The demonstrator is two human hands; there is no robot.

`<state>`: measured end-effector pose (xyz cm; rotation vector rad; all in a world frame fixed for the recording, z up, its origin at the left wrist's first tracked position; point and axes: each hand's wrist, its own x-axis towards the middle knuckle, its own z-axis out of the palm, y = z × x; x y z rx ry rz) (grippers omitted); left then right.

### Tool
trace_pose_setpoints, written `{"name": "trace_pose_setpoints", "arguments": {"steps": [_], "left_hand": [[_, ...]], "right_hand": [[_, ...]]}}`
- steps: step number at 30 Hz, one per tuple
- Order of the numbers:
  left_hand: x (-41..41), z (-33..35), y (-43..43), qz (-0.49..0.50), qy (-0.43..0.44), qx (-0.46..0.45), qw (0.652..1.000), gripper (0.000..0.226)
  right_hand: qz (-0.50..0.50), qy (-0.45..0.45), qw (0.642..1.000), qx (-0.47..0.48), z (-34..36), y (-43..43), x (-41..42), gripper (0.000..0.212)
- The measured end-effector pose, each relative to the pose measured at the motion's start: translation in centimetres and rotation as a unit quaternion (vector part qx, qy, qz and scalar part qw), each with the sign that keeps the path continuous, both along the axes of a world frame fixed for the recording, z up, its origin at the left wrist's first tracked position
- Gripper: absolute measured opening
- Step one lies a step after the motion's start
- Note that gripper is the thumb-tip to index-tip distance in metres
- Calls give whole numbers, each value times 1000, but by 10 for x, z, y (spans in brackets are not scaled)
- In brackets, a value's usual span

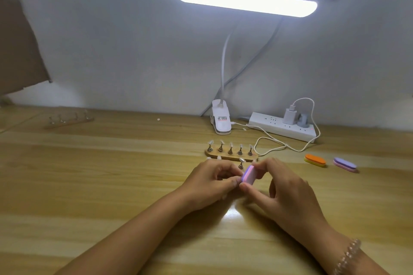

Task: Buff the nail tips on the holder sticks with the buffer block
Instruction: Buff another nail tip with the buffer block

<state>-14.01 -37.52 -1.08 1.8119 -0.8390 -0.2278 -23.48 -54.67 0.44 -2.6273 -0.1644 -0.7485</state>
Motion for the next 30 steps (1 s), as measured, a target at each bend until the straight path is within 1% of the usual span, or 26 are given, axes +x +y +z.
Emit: {"name": "trace_pose_setpoints", "arguments": {"steps": [2,5,7,9,10,12,14,15,18,20,23,24,26,28,30], "left_hand": [[0,-1,0,3,1,0,1000,18],[0,0,0,4,6,-8,1000,15],[0,0,0,-1,6,-14,1000,17],[0,-1,0,1,8,-16,1000,15],[1,-1,-1,0,8,-15,1000,13],[2,-3,-1,2,3,-13,1000,13],[3,-3,-1,-1,-3,-11,1000,12],[3,-3,0,-4,-6,-10,1000,11],[2,-1,0,-8,-11,-7,1000,12],[2,-1,0,-11,-8,-7,1000,13],[1,0,0,-11,1,-18,1000,16],[1,1,0,-12,-4,-18,1000,16],[1,1,0,-18,-15,-12,1000,16],[0,1,0,-17,-8,-11,1000,15],[0,1,0,-12,-1,-13,1000,14]], "right_hand": [[18,8,1000,3,1,2,-1,32],[-8,10,999,53,1,-5,4,31],[-12,-1,999,31,-1,-5,4,30],[11,-6,1000,-10,-1,0,0,31],[23,-6,1000,-16,-1,2,-1,31],[19,5,1000,21,1,0,1,31],[-7,-5,998,62,0,-5,5,28],[-10,-13,998,62,-1,-6,6,27],[23,-7,1000,14,-2,0,1,31],[37,8,999,15,-1,1,0,35],[0,-5,997,78,0,-6,5,33],[-15,-10,996,83,0,-8,7,31],[-25,-12,998,62,-1,-8,6,32],[-18,-18,999,46,-1,-6,3,35],[-20,-10,998,55,-1,-5,2,36]]}}
